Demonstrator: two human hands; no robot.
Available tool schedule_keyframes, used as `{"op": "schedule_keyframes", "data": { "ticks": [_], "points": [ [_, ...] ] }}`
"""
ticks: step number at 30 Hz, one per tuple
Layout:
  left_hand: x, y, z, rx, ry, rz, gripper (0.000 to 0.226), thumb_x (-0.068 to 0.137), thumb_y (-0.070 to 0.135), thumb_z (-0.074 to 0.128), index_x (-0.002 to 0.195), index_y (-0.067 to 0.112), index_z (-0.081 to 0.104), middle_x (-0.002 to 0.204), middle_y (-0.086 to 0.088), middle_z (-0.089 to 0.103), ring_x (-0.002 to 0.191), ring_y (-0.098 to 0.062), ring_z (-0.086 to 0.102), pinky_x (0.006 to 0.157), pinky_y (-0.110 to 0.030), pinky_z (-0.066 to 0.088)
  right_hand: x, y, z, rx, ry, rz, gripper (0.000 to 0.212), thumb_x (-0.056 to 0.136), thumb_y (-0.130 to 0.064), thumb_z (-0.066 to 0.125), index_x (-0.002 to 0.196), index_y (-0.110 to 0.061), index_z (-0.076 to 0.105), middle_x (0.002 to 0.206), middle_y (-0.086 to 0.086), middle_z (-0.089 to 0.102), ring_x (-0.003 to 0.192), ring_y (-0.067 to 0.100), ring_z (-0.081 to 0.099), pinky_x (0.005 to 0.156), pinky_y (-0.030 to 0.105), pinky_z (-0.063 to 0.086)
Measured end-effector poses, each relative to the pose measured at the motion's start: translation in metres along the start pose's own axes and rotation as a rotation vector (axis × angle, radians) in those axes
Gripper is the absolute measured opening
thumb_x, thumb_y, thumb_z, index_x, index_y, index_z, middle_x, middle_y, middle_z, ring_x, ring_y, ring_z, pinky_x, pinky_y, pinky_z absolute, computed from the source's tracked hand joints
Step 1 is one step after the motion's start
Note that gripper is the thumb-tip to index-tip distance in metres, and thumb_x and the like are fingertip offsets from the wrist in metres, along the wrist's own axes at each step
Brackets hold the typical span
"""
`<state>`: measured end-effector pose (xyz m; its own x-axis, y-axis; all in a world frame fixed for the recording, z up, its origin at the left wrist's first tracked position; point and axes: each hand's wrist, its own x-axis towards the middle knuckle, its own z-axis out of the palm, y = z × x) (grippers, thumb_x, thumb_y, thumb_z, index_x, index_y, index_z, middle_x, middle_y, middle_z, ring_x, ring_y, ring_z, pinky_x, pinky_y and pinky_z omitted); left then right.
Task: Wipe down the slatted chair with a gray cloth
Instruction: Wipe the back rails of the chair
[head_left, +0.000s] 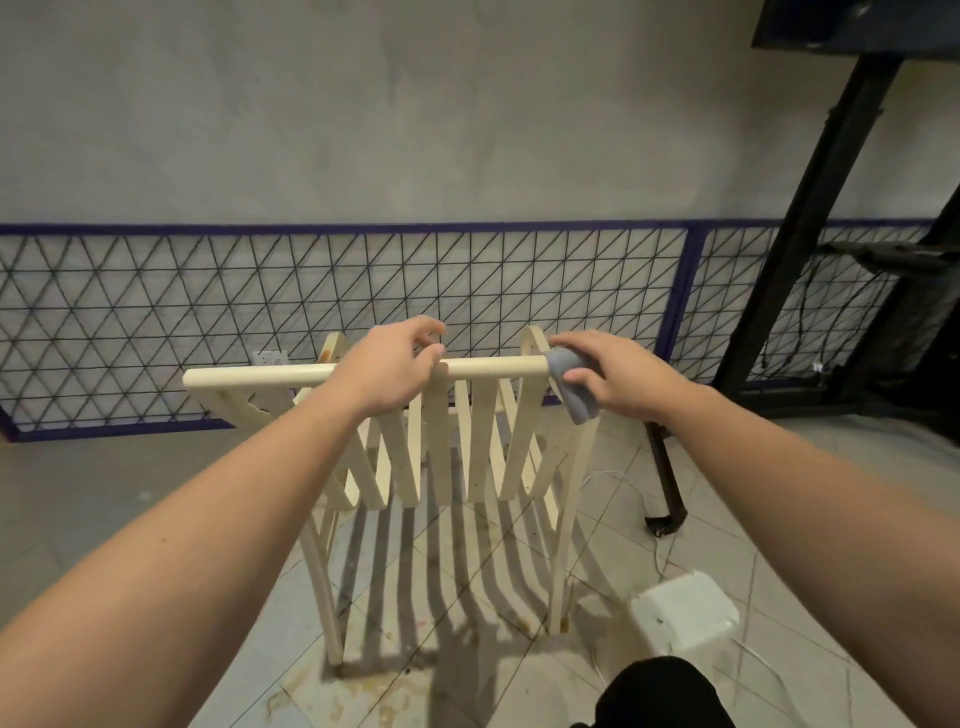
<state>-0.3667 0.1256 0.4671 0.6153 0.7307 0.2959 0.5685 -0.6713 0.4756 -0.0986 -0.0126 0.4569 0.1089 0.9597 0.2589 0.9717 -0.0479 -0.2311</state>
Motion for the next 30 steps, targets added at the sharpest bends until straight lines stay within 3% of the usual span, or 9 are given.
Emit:
{"op": "schedule_keyframes", "data": {
  "ticks": [3, 7, 12, 16, 18, 21, 24, 27, 30],
  "points": [
    [-0.001, -0.022, -0.024, 0.173, -0.035, -0.052, 0.027, 0.099, 0.043, 0.047, 0.109, 0.033, 0.07, 0.103, 0.011, 0.071, 0.103, -0.019, 0.062, 0.088, -0.036, 0.05, 0.005, -0.002, 0.002, -0.1, -0.039, -0.01, 0.035, 0.097, -0.032, 0.056, 0.131, -0.026, 0.05, 0.119, -0.002, 0.059, 0.108, 0.017, 0.052, 0.098, 0.04, 0.044],
    [-0.004, -0.044, -0.036, 0.058, -0.15, -0.152, 0.04, 0.095, 0.057, 0.052, 0.07, 0.031, 0.07, 0.065, -0.001, 0.057, 0.061, -0.017, 0.053, 0.059, -0.029, 0.043, 0.015, -0.028, 0.019, -0.179, 0.016, -0.084, 0.025, 0.099, -0.035, 0.051, 0.122, -0.026, 0.05, 0.111, -0.003, 0.055, 0.1, 0.019, 0.051, 0.09, 0.036, 0.041],
    [-0.011, -0.045, -0.032, 0.02, -0.083, -0.088, 0.037, 0.1, 0.045, 0.048, 0.09, 0.024, 0.076, 0.066, -0.008, 0.06, 0.068, -0.01, 0.052, 0.058, -0.02, 0.033, 0.035, -0.082, 0.042, -0.245, 0.109, -0.179, 0.024, 0.098, -0.035, 0.049, 0.118, -0.02, 0.051, 0.109, 0.001, 0.054, 0.096, 0.023, 0.051, 0.085, 0.039, 0.043],
    [-0.015, -0.053, -0.034, -0.066, -0.014, -0.124, 0.053, 0.102, 0.059, 0.034, 0.095, 0.028, 0.077, 0.082, 0.0, 0.07, 0.086, -0.018, 0.061, 0.072, -0.03, 0.042, 0.049, -0.124, 0.061, -0.271, 0.144, -0.229, 0.022, 0.099, -0.034, 0.049, 0.115, -0.018, 0.049, 0.109, 0.003, 0.055, 0.096, 0.025, 0.051, 0.081, 0.039, 0.038],
    [-0.015, -0.051, -0.034, -0.041, -0.015, -0.123, 0.06, 0.101, 0.064, 0.03, 0.09, 0.025, 0.075, 0.079, -0.001, 0.068, 0.082, -0.019, 0.06, 0.07, -0.032, 0.042, 0.052, -0.129, 0.062, -0.26, 0.134, -0.26, 0.024, 0.1, -0.034, 0.048, 0.118, -0.018, 0.049, 0.11, 0.002, 0.055, 0.097, 0.025, 0.052, 0.081, 0.038, 0.038],
    [-0.015, -0.05, -0.034, 0.03, -0.029, -0.114, 0.074, 0.099, 0.069, 0.027, 0.088, 0.011, 0.071, 0.075, -0.011, 0.064, 0.077, -0.024, 0.059, 0.067, -0.033, 0.04, 0.042, -0.103, 0.047, -0.193, 0.105, -0.254, 0.019, 0.099, -0.033, 0.048, 0.113, -0.021, 0.049, 0.106, 0.0, 0.054, 0.094, 0.024, 0.052, 0.075, 0.036, 0.033],
    [-0.015, -0.054, -0.035, 0.048, -0.031, -0.116, 0.083, 0.096, 0.074, 0.025, 0.094, 0.004, 0.069, 0.075, -0.015, 0.062, 0.078, -0.027, 0.06, 0.066, -0.033, 0.039, 0.017, -0.051, 0.033, -0.201, 0.117, -0.166, 0.022, 0.1, -0.037, 0.046, 0.119, -0.025, 0.047, 0.112, -0.003, 0.056, 0.097, 0.021, 0.051, 0.085, 0.038, 0.041],
    [-0.015, -0.056, -0.035, 0.05, -0.023, -0.117, 0.086, 0.091, 0.079, 0.023, 0.091, 0.007, 0.07, 0.068, -0.009, 0.059, 0.074, -0.027, 0.061, 0.065, -0.033, 0.041, -0.01, 0.003, 0.016, -0.26, 0.139, -0.011, 0.029, 0.099, -0.036, 0.049, 0.127, -0.03, 0.044, 0.119, -0.007, 0.054, 0.106, 0.016, 0.052, 0.095, 0.034, 0.041],
    [-0.015, -0.053, -0.034, 0.034, -0.008, -0.128, 0.07, 0.097, 0.07, 0.026, 0.09, 0.023, 0.077, 0.076, -0.01, 0.07, 0.077, -0.02, 0.062, 0.068, -0.03, 0.044, -0.024, 0.03, 0.004, -0.243, 0.119, 0.109, 0.042, 0.097, -0.029, 0.057, 0.136, -0.023, 0.044, 0.129, -0.003, 0.052, 0.116, 0.017, 0.048, 0.101, 0.035, 0.041]
  ]
}}
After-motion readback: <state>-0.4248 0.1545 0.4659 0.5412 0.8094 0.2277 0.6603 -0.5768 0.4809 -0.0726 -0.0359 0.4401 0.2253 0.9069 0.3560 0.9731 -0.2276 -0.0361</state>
